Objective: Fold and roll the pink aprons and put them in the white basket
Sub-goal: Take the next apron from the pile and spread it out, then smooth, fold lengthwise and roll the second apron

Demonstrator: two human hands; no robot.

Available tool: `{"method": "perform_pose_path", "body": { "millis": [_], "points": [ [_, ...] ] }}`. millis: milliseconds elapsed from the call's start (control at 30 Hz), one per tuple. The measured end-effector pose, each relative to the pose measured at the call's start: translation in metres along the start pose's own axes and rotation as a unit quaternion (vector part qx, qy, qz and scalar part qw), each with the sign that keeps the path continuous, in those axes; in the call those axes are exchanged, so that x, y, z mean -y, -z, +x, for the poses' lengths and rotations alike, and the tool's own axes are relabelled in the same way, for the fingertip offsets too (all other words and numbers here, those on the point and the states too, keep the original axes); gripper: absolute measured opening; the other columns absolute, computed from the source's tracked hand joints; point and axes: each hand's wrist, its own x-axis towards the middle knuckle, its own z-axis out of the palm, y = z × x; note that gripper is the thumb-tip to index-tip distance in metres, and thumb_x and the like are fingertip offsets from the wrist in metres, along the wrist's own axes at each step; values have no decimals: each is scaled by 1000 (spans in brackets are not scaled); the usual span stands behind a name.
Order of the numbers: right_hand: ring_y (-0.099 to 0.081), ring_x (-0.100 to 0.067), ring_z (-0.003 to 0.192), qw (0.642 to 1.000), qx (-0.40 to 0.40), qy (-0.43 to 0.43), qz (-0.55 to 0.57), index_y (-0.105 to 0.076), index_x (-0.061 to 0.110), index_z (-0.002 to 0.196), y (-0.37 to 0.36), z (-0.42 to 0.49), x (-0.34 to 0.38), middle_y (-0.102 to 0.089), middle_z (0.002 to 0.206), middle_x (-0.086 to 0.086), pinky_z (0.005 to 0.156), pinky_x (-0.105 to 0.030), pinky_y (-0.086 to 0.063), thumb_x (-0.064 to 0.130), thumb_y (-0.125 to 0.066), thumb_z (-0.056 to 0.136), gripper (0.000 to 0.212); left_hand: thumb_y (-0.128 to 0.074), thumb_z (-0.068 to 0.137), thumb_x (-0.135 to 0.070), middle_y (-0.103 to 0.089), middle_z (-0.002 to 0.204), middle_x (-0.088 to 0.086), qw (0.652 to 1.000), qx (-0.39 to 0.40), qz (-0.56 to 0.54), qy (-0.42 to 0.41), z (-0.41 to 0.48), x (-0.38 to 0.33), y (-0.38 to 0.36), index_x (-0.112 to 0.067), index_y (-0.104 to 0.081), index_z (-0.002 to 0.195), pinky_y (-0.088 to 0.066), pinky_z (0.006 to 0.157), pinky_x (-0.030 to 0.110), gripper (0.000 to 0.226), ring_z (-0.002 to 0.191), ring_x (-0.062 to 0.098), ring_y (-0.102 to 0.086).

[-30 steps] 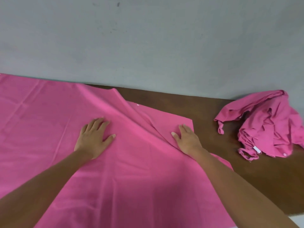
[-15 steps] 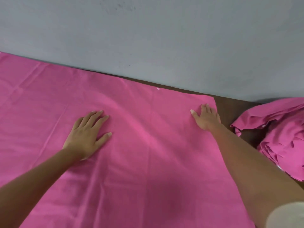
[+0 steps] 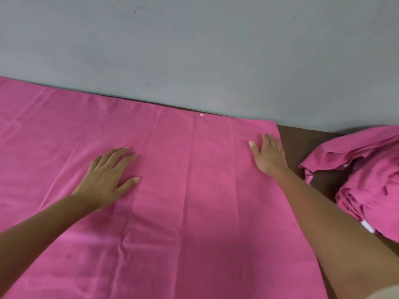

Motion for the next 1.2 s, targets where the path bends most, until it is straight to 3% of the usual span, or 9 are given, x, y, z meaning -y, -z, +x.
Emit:
{"method": "perform_pose_path", "body": {
  "millis": [133, 267, 600, 767, 1033, 1133, 1200],
  "points": [
    [-7, -26, 155, 998, -33, 32, 39, -15, 14, 161, -7, -51, -7, -11, 168, -8, 126, -45, -7, 65, -20, 100, 79, -27, 94, -73, -35, 160, 0, 999, 10, -26, -42, 10, -28, 0, -25, -40, 153, -26, 118, 48, 77, 148, 23, -29],
    [-11, -25, 154, 996, -43, 51, 52, -20, 14, 160, -16, -120, -20, -18, 167, -6, 127, -41, -9, 76, -8, 93, 92, -26, 95, -72, -33, 161, -1, 993, 26, -46, -108, 20, -66, -6, -27, -38, 155, -21, 120, 44, 76, 150, 22, -25],
    [-3, -12, 155, 998, -58, 5, 33, -17, 24, 161, -36, -287, -49, -10, 168, 6, 126, -40, -12, 73, -11, 96, 82, -15, 89, -78, -18, 167, -5, 966, 78, -73, -237, 24, -150, -29, -31, -29, 158, -5, 121, 34, 85, 155, 18, -12],
    [-5, -10, 155, 994, -86, -39, 48, -17, 28, 161, -48, -356, -59, -13, 167, 8, 127, -39, -12, 73, -17, 99, 76, -6, 87, -84, -24, 166, -3, 952, 88, -73, -282, 22, -164, -38, -29, -34, 157, -17, 124, 42, 93, 153, 20, -17],
    [-11, -12, 154, 986, -101, -118, 62, -22, 30, 160, -57, -410, -75, -17, 166, 11, 124, -37, -15, 74, -14, 98, 76, -35, 90, -67, -49, 150, 2, 940, 85, -64, -324, 39, -205, -44, -21, -59, 138, -27, 115, 47, 71, 142, 27, -36],
    [-30, -17, 146, 973, -139, -167, 83, -37, 29, 154, -60, -420, -79, -35, 159, 8, 119, -42, -32, 69, -23, 99, 69, -60, 96, -47, -52, 145, -1, 934, 87, -74, -338, 55, -237, -42, -20, -63, 132, -26, 115, 43, 45, 139, 24, -38],
    [-42, -18, 136, 961, -175, -193, 93, -48, 27, 146, -60, -423, -81, -47, 150, 5, 111, -42, -41, 64, -26, 100, 63, -62, 98, -40, -54, 139, 0, 929, 94, -71, -352, 67, -260, -43, -18, -65, 129, -29, 113, 41, 38, 135, 24, -42]
  ]
}}
